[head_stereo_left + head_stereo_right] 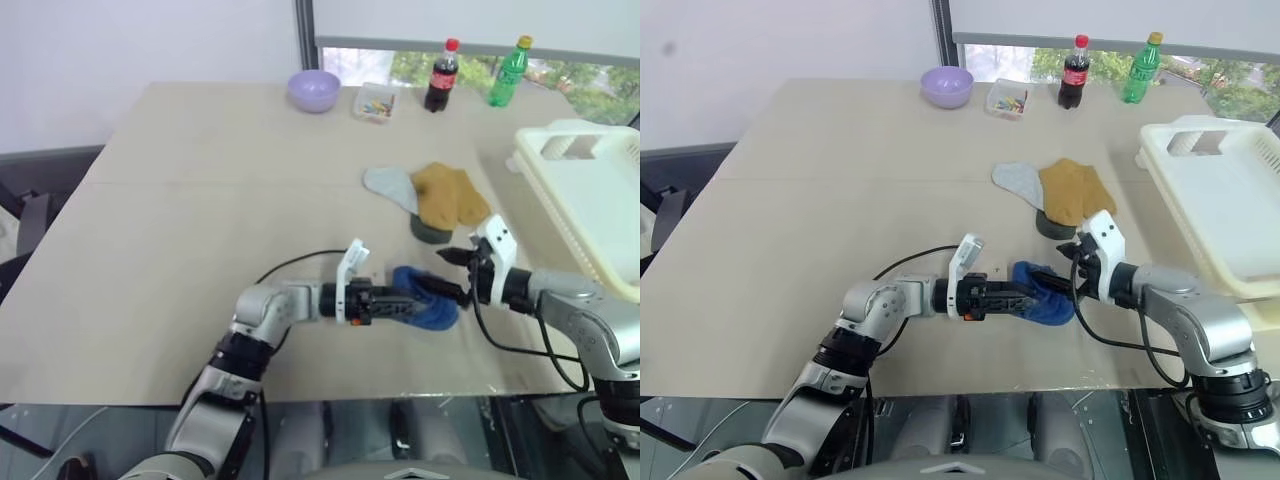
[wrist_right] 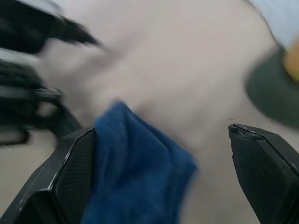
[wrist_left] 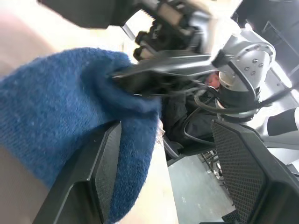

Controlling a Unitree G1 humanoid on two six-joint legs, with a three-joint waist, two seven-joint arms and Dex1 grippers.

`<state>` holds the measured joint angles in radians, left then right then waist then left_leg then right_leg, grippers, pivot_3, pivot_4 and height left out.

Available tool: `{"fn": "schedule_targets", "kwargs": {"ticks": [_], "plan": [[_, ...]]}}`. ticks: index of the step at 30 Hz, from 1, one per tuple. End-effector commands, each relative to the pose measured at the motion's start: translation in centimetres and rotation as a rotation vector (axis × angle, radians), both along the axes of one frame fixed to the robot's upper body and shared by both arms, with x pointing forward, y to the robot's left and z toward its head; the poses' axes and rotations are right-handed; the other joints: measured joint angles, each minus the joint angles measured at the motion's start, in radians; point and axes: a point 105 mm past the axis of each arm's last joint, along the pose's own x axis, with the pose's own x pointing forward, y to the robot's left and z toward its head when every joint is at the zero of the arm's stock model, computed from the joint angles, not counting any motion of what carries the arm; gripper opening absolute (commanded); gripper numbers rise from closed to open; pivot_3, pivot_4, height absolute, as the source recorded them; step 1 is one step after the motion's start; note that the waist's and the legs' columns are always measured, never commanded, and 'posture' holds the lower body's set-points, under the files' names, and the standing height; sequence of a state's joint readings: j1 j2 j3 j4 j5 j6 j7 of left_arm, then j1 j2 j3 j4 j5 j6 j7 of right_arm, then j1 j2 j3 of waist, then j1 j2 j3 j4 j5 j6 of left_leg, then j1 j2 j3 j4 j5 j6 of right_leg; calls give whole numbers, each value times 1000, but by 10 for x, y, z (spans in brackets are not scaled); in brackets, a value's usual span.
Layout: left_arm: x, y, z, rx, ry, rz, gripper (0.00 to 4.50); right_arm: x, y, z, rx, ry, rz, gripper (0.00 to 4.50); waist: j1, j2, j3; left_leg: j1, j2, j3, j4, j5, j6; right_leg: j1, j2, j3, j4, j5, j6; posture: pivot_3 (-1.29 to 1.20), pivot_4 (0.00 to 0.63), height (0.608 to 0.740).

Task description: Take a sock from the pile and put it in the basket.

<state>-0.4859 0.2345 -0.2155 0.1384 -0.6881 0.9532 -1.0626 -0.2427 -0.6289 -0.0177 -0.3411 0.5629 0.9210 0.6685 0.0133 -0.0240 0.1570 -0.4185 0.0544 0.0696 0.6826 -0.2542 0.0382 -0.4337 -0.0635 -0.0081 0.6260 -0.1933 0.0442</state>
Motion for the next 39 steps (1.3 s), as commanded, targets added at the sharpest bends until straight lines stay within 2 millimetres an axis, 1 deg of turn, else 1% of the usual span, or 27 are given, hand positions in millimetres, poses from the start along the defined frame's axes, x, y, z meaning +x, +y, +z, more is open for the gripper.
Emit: {"fn": "schedule_targets", "kwargs": {"ticks": [1, 3, 5, 6, 7, 8, 9, 10, 11, 13, 15, 17, 19, 23, 25, 27, 29, 30, 31, 33, 36, 37, 39], "plan": [[-6, -3, 5, -15, -29, -27, 3290, -7, -11, -10, -15, 71, -29, 4457, 0, 0, 0, 0, 0, 0, 0, 0, 0, 0, 0, 0, 0, 0, 0, 0, 150, 729], [-6, -2, 4, -14, -31, -26, 3290, -11, -13, -15, -6, 114, -31, 4457, -1, 0, 0, 0, 0, 0, 0, 0, 0, 0, 0, 0, 0, 0, 0, 0, 150, 729], [-5, -2, 4, -13, -31, -21, 3290, -20, -10, -23, 13, 168, -10, 4457, -1, 0, 0, 0, 0, 0, 0, 0, 0, 0, 0, 0, 0, -1, 2, 0, 150, 729], [-5, -1, 4, -11, -32, -20, 3290, -25, -7, -27, 32, 194, 3, 3923, -1, 0, 0, 0, 0, 0, 0, 0, 0, 0, 0, 0, 0, -2, 3, 0, 150, 729], [-5, -1, 3, -11, -33, -19, 3290, -28, -4, -30, 57, 220, 12, 3716, -1, 0, 0, 0, 0, -1, 0, 0, 0, 0, 0, 0, 0, -2, 3, 0, 150, 729], [-5, -1, 3, -10, -34, -20, 3290, -30, -2, -32, 84, 242, 13, 3188, -1, 0, 0, 0, 0, -1, 0, 0, 0, 1, 0, 0, 0, -2, 3, 0, 150, 729], [-5, -1, 3, -10, -34, -21, 3290, -32, 0, -34, 114, 264, 10, 2794, -1, 0, 0, 0, 0, -1, 0, 0, 0, 1, 0, 0, 0, -2, 3, 0, 150, 729], [-5, -1, 3, -10, -35, -21, 3290, -33, 2, -37, 152, 289, 5, 2246, -1, 0, 0, 0, 0, -1, 0, 0, 0, 1, 0, -1, 0, -2, 3, 0, 150, 729], [-5, -1, 3, -9, -35, -21, 3290, -34, 4, -39, 176, 308, 2, 1818, -2, 0, 0, 0, 0, -1, 0, 0, 0, 0, 0, -1, 0, -2, 3, 0, 150, 729], [-5, -1, 3, -8, -36, -20, 3290, -35, 7, -42, 210, 337, 0, 801, -4, 0, 0, 1, 1, -2, 0, 0, 0, 0, 1, 0, 0, -2, 3, 0, 150, 729], [-5, 0, 2, -5, -37, -19, 3290, -39, 12, -48, 231, 373, 6, 41, -4, 0, 0, 1, 1, -2, 0, 0, 0, 0, 1, 0, 0, -2, 3, 0, 150, 729], [-5, 2, 2, -4, -38, -17, 3290, -43, 15, -52, 237, 397, 14, 41, -5, 0, -1, 1, 1, -3, 0, 0, 0, 1, 1, 0, 0, -2, 3, 0, 150, 729], [-5, 2, 2, -3, -43, -13, 3290, -41, 17, -52, 255, 396, 6, 41, -8, 0, -1, 1, 1, -4, 0, 0, 0, 1, 1, 0, 0, -2, 3, 0, 150, 729], [-1, 8, 7, -9, -115, 16, 3290, -28, 13, -41, 286, 345, -42, 41, -17, 0, -1, 2, 1, -5, 0, 0, 0, 1, 2, 0, 1, -2, 3, 0, 150, 729], [7, 15, 10, -14, -180, 64, 3290, -19, 7, -35, 269, 299, -78, 41, -21, 0, -1, 2, 1, -6, 0, 0, 0, 1, 2, 0, 1, -2, 3, 0, 150, 729], [15, 25, 7, 31, -279, 104, 3290, -10, 1, -28, 240, 241, -114, 41, -24, 0, -1, 2, 1, -5, 0, 0, 0, 1, 2, 0, 1, -2, 3, 0, 150, 729], [17, 33, 4, 85, -397, 102, 3290, -2, -4, -16, 242, 195, -148, 41, -24, 0, 0, 2, 1, -5, 0, 0, 0, 1, 2, 0, 1, -2, 3, 0, 150, 729], [17, 34, 3, 96, -428, 97, 3290, 0, -5, -13, 247, 186, -156, 41, -23, 1, 0, 2, 1, -5, 0, 0, 0, 1, 2, 0, 1, -2, 3, 0, 150, 729], [19, 38, 6, 108, -511, 109, 3290, 4, -6, -4, 251, 161, -168, 41, -21, 1, 0, 2, 1, -4, 0, 0, 0, 1, 1, 0, 1, 0, 0, 0, 150, 729], [24, 41, 14, 97, -603, 135, 3290, 8, -7, 12, 258, 120, -170, 41, -20, 2, 0, 1, 1, -5, 0, 0, 0, 0, 1, 0, 0, 0, 0, 0, 150, 729], [34, 37, 16, 120, -853, 193, 3290, 5, -6, 26, 248, 92, -146, 41, -8, 2, 0, -9, -1, -4, 0, 0, 0, -8, 0, 1, 0, 1, -1, 0, 150, 729], [35, 35, 16, 116, -908, 200, 3290, 4, -5, 30, 246, 86, -140, 41, -6, 2, 0, -12, -1, -1, 0, 0, 0, -10, 0, 0, 0, 1, -1, 0, 150, 729], [36, 30, 19, 64, -948, 237, 3290, 2, -4, 39, 241, 72, -125, 41, 2, 2, 0, -14, -1, 1, 0, 0, 0, -12, 0, 0, 0, 1, -1, 0, 150, 729]]}}
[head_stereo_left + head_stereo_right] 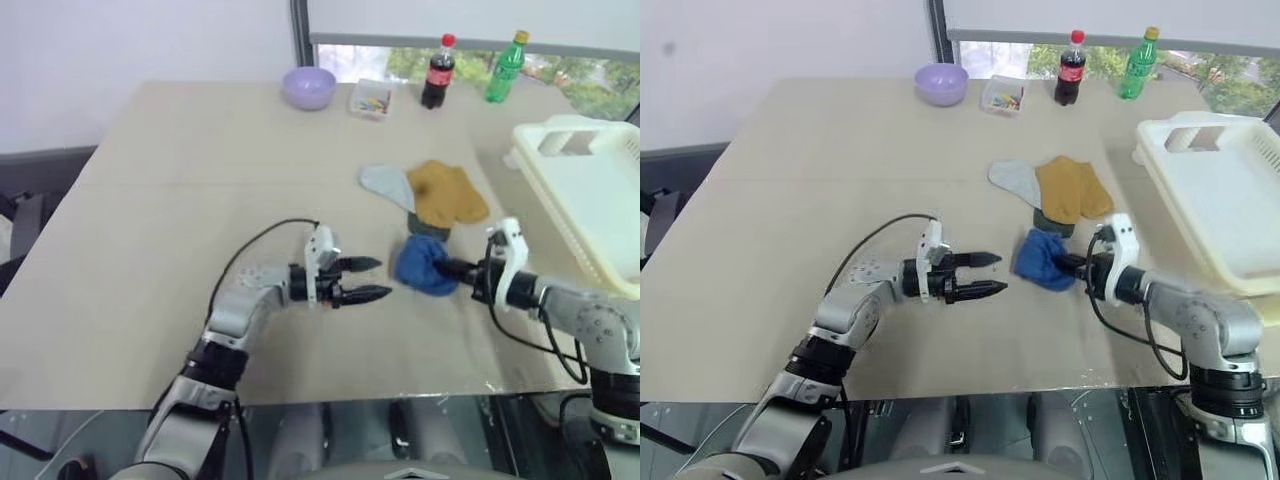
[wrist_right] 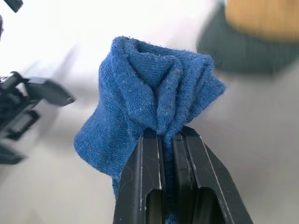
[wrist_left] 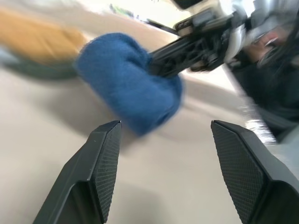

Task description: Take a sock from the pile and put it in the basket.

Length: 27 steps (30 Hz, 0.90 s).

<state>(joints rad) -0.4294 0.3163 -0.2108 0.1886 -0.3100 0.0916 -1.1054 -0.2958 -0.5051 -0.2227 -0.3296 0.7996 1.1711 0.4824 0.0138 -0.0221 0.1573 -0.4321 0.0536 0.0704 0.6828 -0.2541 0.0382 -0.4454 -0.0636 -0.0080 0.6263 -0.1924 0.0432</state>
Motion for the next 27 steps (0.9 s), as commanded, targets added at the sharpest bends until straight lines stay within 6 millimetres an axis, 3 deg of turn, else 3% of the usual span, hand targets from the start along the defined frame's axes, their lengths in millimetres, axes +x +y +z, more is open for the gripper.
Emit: {"fn": "schedule_targets", "kwargs": {"ticks": [1, 5, 8, 16, 19, 21, 27], "plan": [[1, -11, 11, -81, -142, 4, 3290, -6, 0, 26, -6, -69, 29, 41, 3, 0, 0, 0, 0, 0, 0, 0, 0, 0, 0, 0, 0, 0, 0, 0, 150, 729], [3, -22, 18, -161, -202, 18, 3290, -14, -10, 45, -64, -102, 46, 41, 3, 0, 0, -1, 0, 0, 0, 0, 1, 0, -1, 0, 0, 0, 0, 0, 150, 729], [4, -30, 26, -193, -238, 25, 3290, -12, -33, 64, -123, -142, -6, 41, 2, 0, 0, -1, 0, 1, 2, 0, 1, 0, -1, 0, 0, 0, 1, 0, 150, 729], [-3, -48, 56, -270, -317, -18, 3290, 1, -113, 110, -255, -254, -282, 41, 0, 0, 0, 0, 0, 0, 2, 0, 1, 0, 0, 1, 0, 1, 2, 0, 150, 729], [-8, -52, 69, -343, -286, -45, 3290, 13, -162, 122, -290, -300, -506, 41, 0, 0, 0, 0, 0, 1, 2, 0, 1, 0, 1, 1, 0, 3, 6, 0, 150, 729], [-11, -53, 69, -337, -286, -60, 3290, 20, -184, 128, -246, -326, -619, 41, 0, 0, 0, 0, -1, 2, 2, 0, 1, 1, 0, 3, 0, 4, 7, 0, 150, 729], [-11, -53, 72, -330, -298, -50, 3290, 33, -226, 121, -83, -308, -887, 41, -3, 1, 0, 1, 0, 2, 2, 0, 1, 1, 2, 4, 0, 4, 8, 0, 150, 729]]}}
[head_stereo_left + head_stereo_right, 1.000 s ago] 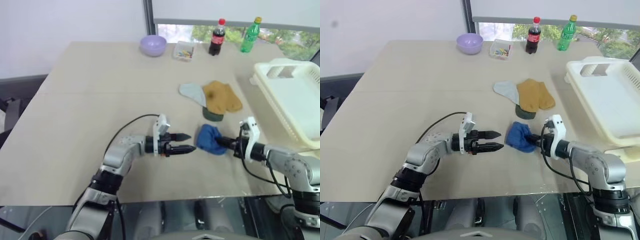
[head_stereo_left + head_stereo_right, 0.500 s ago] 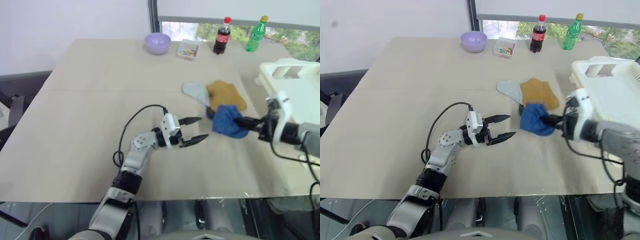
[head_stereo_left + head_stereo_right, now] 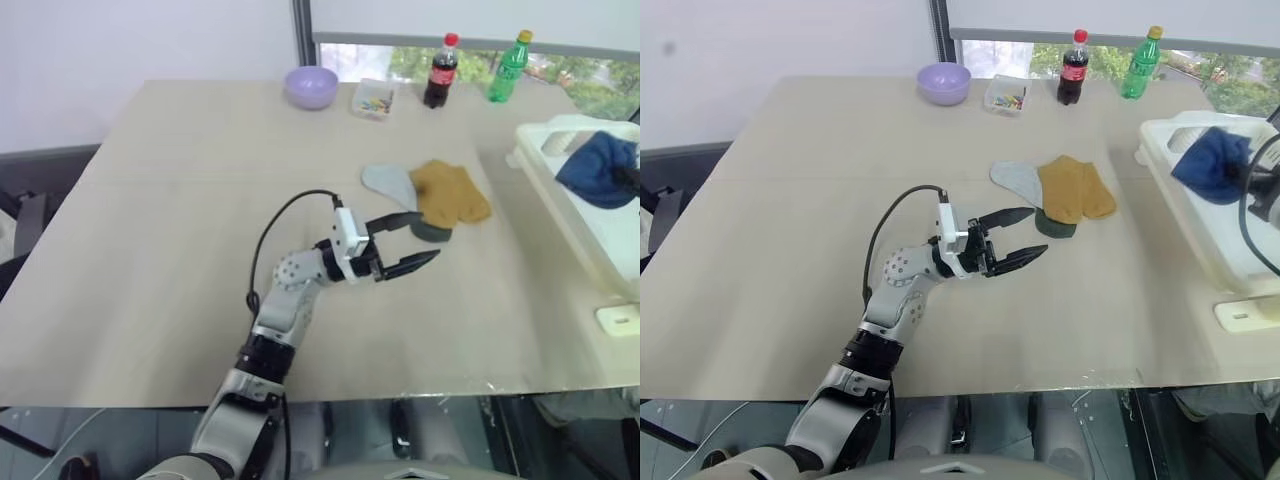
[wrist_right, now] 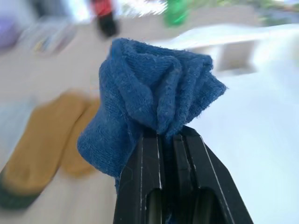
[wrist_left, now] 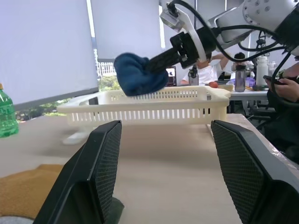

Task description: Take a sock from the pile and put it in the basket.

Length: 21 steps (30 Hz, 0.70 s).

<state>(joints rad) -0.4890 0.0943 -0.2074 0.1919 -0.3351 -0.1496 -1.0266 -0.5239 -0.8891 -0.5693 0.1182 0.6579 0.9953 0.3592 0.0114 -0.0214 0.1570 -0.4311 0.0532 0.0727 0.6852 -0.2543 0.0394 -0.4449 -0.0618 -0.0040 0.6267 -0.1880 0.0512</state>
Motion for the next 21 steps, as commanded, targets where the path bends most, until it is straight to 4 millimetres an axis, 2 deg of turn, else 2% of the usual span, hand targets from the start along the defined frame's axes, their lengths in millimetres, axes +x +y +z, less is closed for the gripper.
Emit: {"fn": "schedule_targets", "kwargs": {"ticks": [1, 2, 5, 9, 11, 12, 15, 16, 18, 21], "plan": [[-6, -3, 14, -14, -59, -12, 3290, 1, -30, 10, 90, -87, -176, 41, 0, 0, 0, 0, 0, 0, 0, 0, 0, 0, 0, 0, 0, 0, 0, 0, 150, 729], [-6, -3, 13, -5, -63, -12, 3290, 3, -37, 7, 131, -92, -221, 41, 1, 1, 0, 0, 0, 0, 0, 0, 0, 0, 0, 0, 0, 0, 0, 0, 150, 729], [-6, -3, 10, 11, -67, -13, 3290, 6, -49, -1, 231, -94, -311, 1154, 2, 2, 0, -1, 0, 1, 0, 0, 0, 0, 0, 1, 0, 0, 0, 0, 150, 729], [-4, -1, 8, 9, -52, -4, 3290, 8, -55, -9, 346, -78, -367, 3121, 3, 3, -1, -1, 0, 1, 0, 0, 0, 0, 0, 1, 0, 0, 0, 0, 150, 729], [-2, 1, 8, 0, -41, 8, 3290, 4, -62, -11, 332, -80, -427, 4114, 3, 3, -1, -1, 0, 1, 0, 0, 0, 0, 0, 1, 0, 0, 0, 0, 150, 729], [-1, 2, 8, 1, -41, 10, 3290, 3, -65, -10, 320, -85, -452, 4468, 2, 3, -1, -1, 0, 1, 0, 0, 0, 0, 0, 1, 0, 0, 0, 0, 150, 729], [1, 4, 8, 7, -44, 20, 3290, -1, -68, 11, 117, -149, -485, 4468, 1, 5, -2, 0, 0, 1, 0, 0, 0, 0, 0, 1, 0, 0, 0, 0, 150, 729], [2, 5, 8, 6, -43, 26, 3290, -1, -62, 26, 14, -206, -462, 4468, 0, 6, -2, 0, 0, 2, 0, 0, 0, 0, 0, 1, 0, 0, 0, 0, 150, 729], [4, 7, 8, 10, -44, 44, 3290, 2, -44, 45, -108, -301, -380, 4468, -1, 9, -2, 0, 0, 2, 0, 0, 0, 0, 0, 2, 0, 0, 0, 0, 150, 729], [8, 14, 6, 25, -41, 87, 3290, 7, -9, 57, -163, -402, -216, 4468, -12, 10, -2, 0, 0, 2, 0, 0, 0, 0, 1, 2, 0, 0, 1, 0, 150, 729]]}}
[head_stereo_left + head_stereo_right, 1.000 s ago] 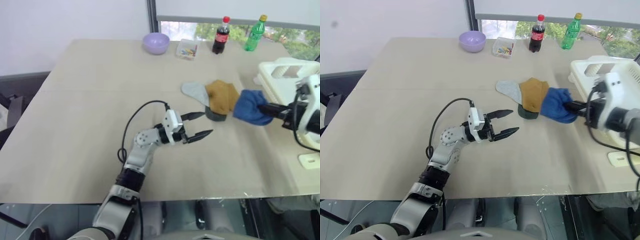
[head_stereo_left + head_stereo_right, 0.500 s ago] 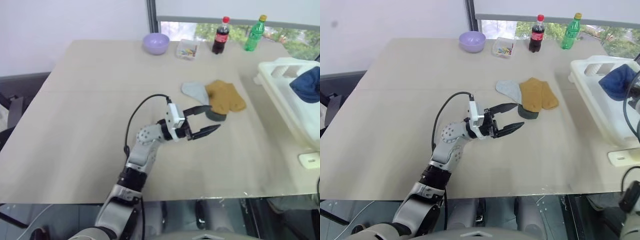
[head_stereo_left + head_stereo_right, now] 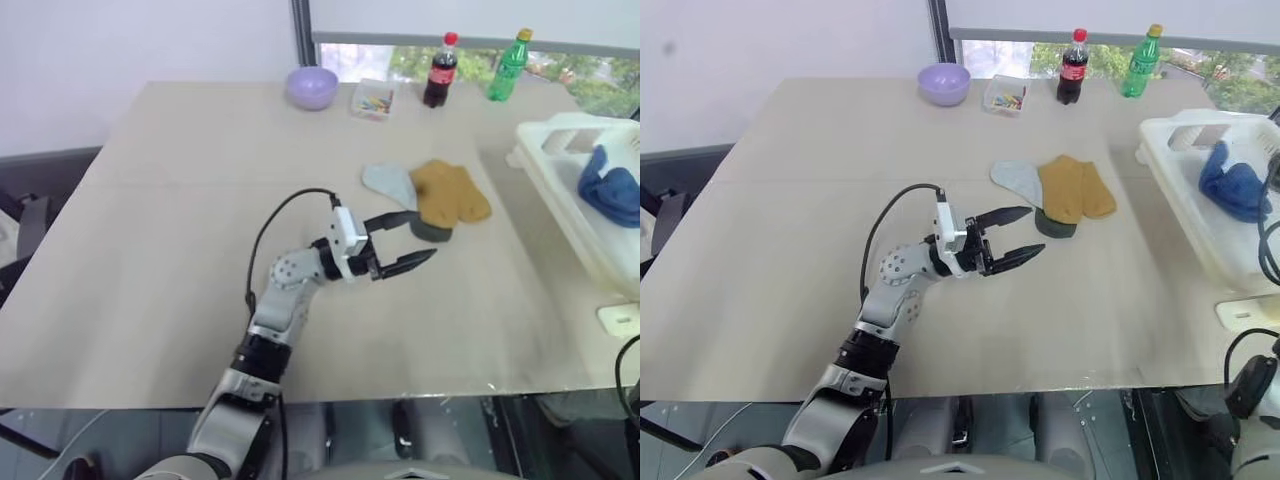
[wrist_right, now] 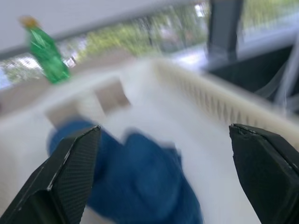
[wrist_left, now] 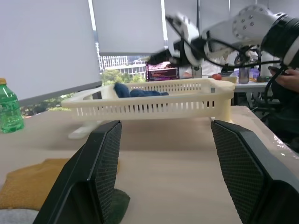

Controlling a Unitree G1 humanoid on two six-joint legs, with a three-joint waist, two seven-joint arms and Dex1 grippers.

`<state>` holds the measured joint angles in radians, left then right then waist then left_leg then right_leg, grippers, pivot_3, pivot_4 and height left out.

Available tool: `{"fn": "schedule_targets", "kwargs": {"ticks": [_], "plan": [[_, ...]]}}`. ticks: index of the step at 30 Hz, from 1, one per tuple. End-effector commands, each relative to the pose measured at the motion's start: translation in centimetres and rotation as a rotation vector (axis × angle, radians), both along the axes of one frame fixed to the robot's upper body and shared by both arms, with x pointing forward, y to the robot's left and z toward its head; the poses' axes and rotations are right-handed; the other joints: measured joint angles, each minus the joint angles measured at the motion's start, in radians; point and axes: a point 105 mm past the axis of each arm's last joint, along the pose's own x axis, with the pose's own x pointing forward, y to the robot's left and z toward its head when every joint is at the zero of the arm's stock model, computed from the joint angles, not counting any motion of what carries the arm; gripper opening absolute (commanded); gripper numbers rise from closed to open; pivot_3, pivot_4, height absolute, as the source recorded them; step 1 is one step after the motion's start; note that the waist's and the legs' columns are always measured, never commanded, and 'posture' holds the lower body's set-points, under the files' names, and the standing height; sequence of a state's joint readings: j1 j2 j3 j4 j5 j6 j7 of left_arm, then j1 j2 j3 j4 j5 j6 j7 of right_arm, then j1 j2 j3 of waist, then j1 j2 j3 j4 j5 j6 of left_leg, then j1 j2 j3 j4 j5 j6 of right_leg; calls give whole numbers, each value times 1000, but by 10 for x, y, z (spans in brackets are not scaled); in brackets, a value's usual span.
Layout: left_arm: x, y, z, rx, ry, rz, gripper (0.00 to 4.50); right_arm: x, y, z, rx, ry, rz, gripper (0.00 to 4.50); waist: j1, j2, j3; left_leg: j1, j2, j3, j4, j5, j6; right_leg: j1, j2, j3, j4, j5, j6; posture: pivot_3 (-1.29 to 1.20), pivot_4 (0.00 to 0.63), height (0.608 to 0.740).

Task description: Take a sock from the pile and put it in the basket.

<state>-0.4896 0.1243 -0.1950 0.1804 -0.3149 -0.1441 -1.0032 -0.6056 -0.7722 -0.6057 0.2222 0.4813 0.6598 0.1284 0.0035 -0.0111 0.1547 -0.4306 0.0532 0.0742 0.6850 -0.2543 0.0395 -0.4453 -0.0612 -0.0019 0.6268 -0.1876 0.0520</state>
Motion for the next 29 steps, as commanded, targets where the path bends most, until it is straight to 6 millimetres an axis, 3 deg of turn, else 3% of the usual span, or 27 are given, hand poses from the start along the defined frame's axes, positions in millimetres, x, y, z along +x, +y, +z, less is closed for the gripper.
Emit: {"fn": "schedule_targets", "kwargs": {"ticks": [1, 4, 8, 12, 17, 20, 25, 29], "plan": [[4, 8, 6, 1, -26, 53, 3290, -2, 45, 40, -177, -173, 191, 4468, -6, 0, 0, 0, 0, 0, 0, 0, 0, 0, 1, 0, 0, 0, 0, 0, 150, 729], [10, 23, 3, 13, 4, 124, 3290, -3, 101, 34, -268, -219, 446, 4468, -11, 0, 0, 1, 1, -1, 0, 0, 0, 1, 2, 0, 1, 0, 0, 0, 150, 729], [11, 53, -7, 62, 61, 238, 3290, -26, 174, -9, -271, -163, 838, 4468, -14, 0, 0, 0, 2, -2, -1, 0, 0, 0, 2, -1, 1, 0, 0, 0, 150, 729], [4, 81, -22, 115, 111, 364, 3290, -56, 208, -56, -207, -50, 1039, 4468, -7, 0, 0, 0, 2, -1, -1, 0, 0, 0, 1, -1, 0, 0, 0, 0, 150, 729], [-14, 119, -40, 161, 185, 534, 3290, -88, 203, -121, -157, 121, 1087, 4468, 1, -1, -1, 1, 1, -1, 0, 0, 0, 2, -1, -1, 0, -2, -3, 0, 150, 729], [-28, 141, -52, 205, 220, 625, 3290, -101, 191, -144, -212, 192, 1088, 4468, -1, -1, -1, 4, 2, -1, 0, 0, 0, 2, -1, -1, 1, -4, -2, 0, 150, 729], [-56, 171, -68, 281, 277, 719, 3290, -114, 157, -153, -247, 255, 1067, 4468, -10, -1, 0, 17, 4, -2, 0, 0, -1, 11, -2, 0, 1, -5, 0, 0, 150, 729], [-65, 181, -69, 313, 276, 751, 3290, -119, 147, -148, -263, 256, 1087, 4468, -10, -1, 0, 16, 4, -2, 0, -1, -1, 11, -3, 0, 1, -5, 0, 0, 150, 729]]}}
